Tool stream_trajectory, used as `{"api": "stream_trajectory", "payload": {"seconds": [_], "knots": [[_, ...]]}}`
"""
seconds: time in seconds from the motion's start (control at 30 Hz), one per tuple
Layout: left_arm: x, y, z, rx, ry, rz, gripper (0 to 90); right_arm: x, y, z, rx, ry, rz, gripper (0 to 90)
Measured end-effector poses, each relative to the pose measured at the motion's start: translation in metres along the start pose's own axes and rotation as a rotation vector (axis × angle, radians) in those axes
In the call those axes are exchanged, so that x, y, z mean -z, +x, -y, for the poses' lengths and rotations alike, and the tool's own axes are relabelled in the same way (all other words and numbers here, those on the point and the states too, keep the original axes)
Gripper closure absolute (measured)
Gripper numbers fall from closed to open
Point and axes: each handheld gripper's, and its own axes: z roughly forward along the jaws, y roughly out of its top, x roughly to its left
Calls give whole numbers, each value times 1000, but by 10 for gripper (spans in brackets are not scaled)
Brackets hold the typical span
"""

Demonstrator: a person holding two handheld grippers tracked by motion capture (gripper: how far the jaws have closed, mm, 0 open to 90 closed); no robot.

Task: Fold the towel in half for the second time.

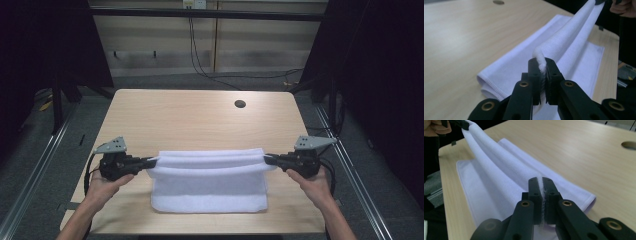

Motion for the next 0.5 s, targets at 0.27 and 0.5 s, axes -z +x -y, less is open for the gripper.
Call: {"api": "stream_trajectory", "payload": {"seconds": [0.27, 0.5], "knots": [[-1, -16, 27, 1, 54, 33, 842, -2, 17, 30, -10, 62, -29, 860], [-6, -29, 50, -6, 118, 71, 804, -7, 29, 58, -21, 159, -60, 787]]}}
